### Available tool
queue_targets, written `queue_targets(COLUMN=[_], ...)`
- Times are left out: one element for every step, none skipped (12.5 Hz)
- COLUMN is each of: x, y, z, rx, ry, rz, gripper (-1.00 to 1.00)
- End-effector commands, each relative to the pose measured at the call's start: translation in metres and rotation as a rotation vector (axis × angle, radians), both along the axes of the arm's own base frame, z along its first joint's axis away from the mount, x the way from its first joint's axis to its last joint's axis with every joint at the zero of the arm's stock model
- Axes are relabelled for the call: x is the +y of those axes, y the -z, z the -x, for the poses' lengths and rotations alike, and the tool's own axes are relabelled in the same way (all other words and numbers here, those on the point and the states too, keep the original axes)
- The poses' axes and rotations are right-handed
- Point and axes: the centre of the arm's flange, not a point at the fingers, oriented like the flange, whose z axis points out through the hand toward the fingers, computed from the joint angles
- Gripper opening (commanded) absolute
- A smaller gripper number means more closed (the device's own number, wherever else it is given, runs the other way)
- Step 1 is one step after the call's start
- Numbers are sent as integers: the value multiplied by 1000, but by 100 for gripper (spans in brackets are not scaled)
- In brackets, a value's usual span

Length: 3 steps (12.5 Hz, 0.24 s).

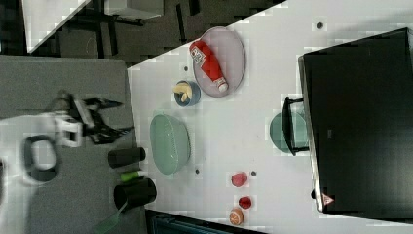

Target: Drag strainer right to left.

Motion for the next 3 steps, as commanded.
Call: queue_targets(x=[-123, -161, -197], y=[-35, -49, -59], z=[5, 14, 24], rx=[12, 25, 49], ry=[-165, -177, -175], rz=[81, 120, 154], gripper=[100, 100, 100])
